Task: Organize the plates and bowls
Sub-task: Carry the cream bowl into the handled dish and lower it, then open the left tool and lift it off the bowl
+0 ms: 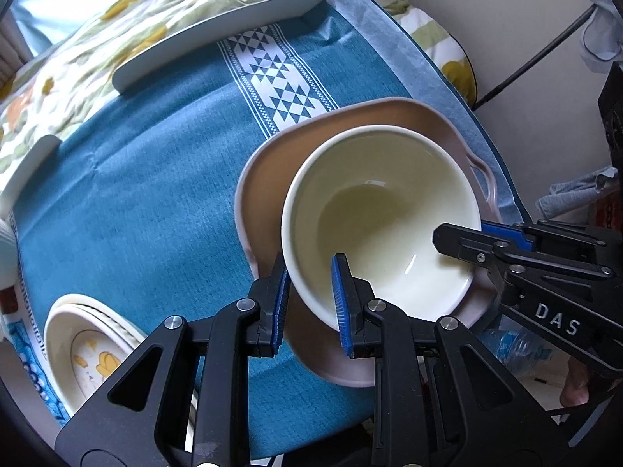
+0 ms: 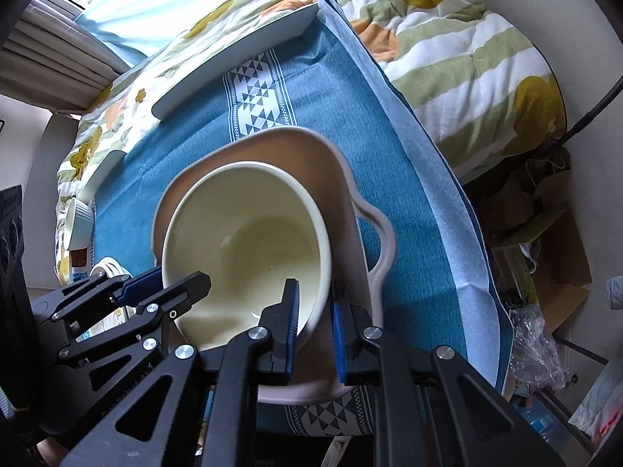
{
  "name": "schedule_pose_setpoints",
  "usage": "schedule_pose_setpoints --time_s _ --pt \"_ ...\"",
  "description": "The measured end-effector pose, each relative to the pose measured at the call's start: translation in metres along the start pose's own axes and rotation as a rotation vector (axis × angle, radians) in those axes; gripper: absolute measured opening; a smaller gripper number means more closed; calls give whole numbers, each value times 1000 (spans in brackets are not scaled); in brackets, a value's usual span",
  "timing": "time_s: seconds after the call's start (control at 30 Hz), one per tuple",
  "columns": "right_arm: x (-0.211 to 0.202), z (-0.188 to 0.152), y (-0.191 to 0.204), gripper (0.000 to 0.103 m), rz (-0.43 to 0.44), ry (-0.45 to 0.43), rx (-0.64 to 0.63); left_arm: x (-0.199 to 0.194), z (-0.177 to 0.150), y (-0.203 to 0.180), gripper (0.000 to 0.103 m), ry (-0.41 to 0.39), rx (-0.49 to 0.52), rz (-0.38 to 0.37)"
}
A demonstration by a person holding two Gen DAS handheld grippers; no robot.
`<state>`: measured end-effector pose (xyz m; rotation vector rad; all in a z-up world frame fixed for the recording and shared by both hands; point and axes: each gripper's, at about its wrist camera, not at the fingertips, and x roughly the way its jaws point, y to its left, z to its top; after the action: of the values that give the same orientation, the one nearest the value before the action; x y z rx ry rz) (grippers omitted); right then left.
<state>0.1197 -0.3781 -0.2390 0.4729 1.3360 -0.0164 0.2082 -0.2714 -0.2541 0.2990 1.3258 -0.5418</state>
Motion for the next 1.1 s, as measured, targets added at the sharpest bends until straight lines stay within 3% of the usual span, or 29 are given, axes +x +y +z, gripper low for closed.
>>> schedule_pose_setpoints --time_s 0.43,0.6,0.7,0.77,0.83,0.87,0.9,0.97,1.0,1.07,1.1 --pt "-23 -1 0 15 -17 -16 -19 -19 -1 1 19 -32 -21 22" --pt "-55 1 9 15 17 -74 -73 -59 -6 9 19 -107 -88 18" --pt "-76 5 26 15 55 -113 -149 -100 -15 24 20 -199 -170 22" --pt "-89 10 44 15 84 -140 -223 -130 -26 37 31 -273 -234 62" --pt "-96 14 64 15 109 -159 -293 -155 -38 51 81 -331 -299 109" --pt "-99 18 77 15 123 -165 -333 -171 -49 61 90 -379 -347 145" --pt "-100 20 86 18 134 -168 -363 -184 -58 68 100 -416 -382 173" --pt "-100 25 114 37 167 -180 -438 -204 -74 85 102 -461 -447 217" --pt "-100 27 125 65 178 -186 -461 -213 -85 98 102 -469 -495 239" --pt "-97 31 153 97 203 -190 -510 -225 -104 123 102 -482 -580 249" --pt "-94 32 166 97 218 -192 -538 -229 -113 135 102 -488 -618 249"
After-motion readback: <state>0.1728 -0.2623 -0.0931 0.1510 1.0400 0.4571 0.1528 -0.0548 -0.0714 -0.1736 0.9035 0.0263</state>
